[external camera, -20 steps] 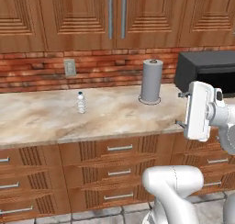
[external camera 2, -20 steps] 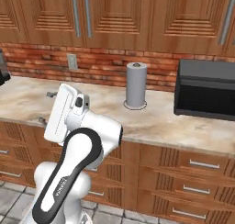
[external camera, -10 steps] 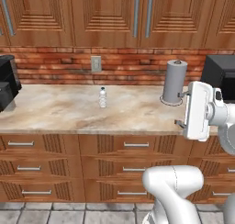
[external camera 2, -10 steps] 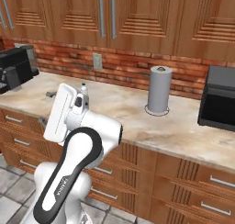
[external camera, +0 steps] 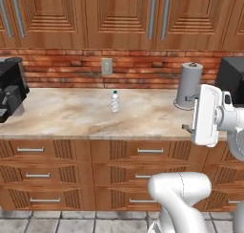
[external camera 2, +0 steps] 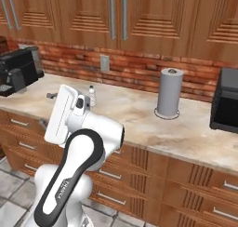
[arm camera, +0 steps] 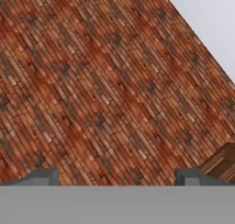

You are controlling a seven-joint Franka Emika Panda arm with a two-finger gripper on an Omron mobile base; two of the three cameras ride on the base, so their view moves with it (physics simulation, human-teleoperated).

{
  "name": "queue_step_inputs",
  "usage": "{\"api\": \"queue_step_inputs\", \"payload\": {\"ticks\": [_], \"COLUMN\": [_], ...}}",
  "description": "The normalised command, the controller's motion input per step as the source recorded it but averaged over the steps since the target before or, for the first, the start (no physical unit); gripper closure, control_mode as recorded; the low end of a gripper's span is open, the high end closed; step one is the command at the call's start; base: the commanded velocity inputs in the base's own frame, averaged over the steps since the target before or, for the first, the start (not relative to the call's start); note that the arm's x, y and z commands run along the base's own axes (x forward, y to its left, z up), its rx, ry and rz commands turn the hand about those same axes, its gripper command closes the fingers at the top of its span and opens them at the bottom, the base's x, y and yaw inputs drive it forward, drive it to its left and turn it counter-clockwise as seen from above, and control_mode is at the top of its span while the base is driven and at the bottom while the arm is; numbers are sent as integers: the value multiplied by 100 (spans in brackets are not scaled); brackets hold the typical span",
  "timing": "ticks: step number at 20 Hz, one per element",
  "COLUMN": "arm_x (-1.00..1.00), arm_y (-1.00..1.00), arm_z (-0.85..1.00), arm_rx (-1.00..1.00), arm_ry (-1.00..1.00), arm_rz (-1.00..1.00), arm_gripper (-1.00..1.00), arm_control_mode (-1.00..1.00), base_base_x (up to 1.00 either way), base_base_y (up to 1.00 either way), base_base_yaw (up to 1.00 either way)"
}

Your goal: Move the drinks to the dining counter.

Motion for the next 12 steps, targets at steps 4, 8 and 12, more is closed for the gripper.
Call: {"api": "queue_step_inputs", "payload": {"ticks": [4, 8, 12], "arm_x": [0, 0, 0], "arm_y": [0, 0, 0], "arm_z": [0, 0, 0], "arm_rx": [0, 0, 0], "arm_ry": [0, 0, 0], "arm_rz": [0, 0, 0], "arm_gripper": [-100, -100, -100], "arm_control_mode": [100, 100, 100], "base_base_x": [6, 15, 22], "base_base_y": [83, 81, 51], "base_base_yaw": [0, 0, 0]}}
